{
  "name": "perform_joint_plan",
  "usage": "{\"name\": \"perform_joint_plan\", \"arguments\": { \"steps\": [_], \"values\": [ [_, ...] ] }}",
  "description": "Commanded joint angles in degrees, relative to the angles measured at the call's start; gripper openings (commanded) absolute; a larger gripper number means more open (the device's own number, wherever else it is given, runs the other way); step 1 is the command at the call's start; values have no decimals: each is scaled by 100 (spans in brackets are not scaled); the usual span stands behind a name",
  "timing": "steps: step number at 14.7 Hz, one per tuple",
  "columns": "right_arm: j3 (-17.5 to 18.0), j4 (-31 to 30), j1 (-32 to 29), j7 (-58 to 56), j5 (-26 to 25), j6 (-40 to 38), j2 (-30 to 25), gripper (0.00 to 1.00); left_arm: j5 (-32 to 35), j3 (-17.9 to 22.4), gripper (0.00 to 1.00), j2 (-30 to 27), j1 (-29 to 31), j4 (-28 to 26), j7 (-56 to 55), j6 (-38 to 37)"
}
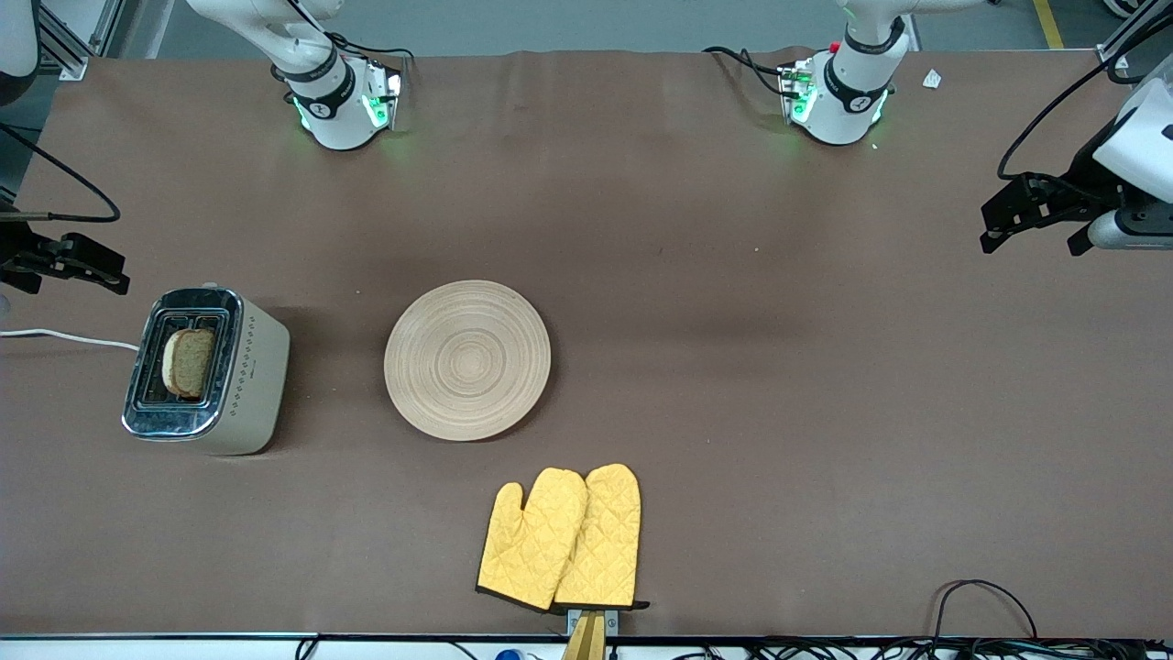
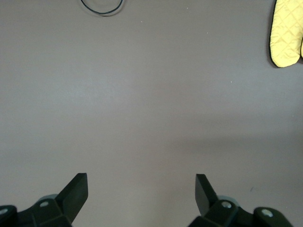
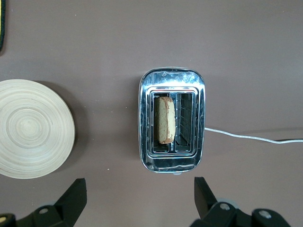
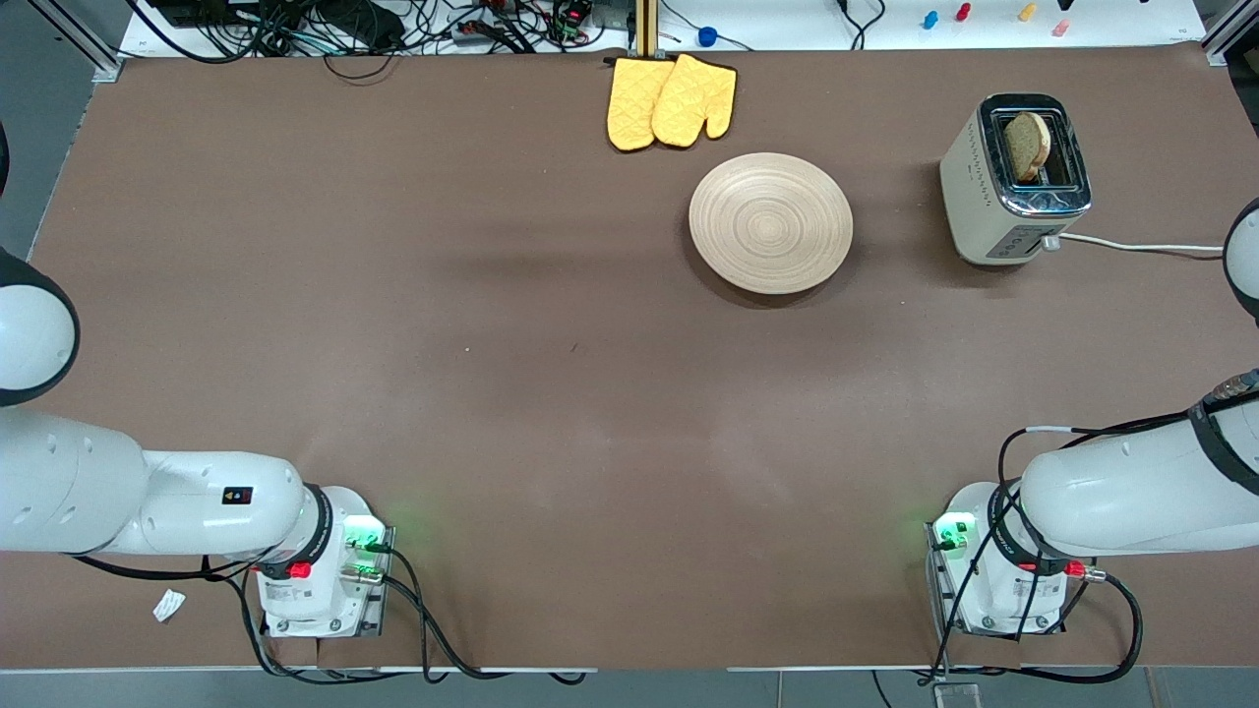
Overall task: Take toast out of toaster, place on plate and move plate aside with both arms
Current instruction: 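Move the right gripper toward the toast in the chrome toaster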
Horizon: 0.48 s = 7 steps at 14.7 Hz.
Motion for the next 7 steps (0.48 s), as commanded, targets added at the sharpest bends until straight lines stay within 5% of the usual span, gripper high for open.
{"name": "perform_joint_plan", "arguments": {
  "steps": [1,7],
  "values": [
    [35,-77,-59,33,-45,27,-106,100,-79,6,100,131,80,307,27,-146],
    [27,-86,-85,33,8,89,-97,100,315,-64,100,140,18,273,-51,-190]
  ]
}}
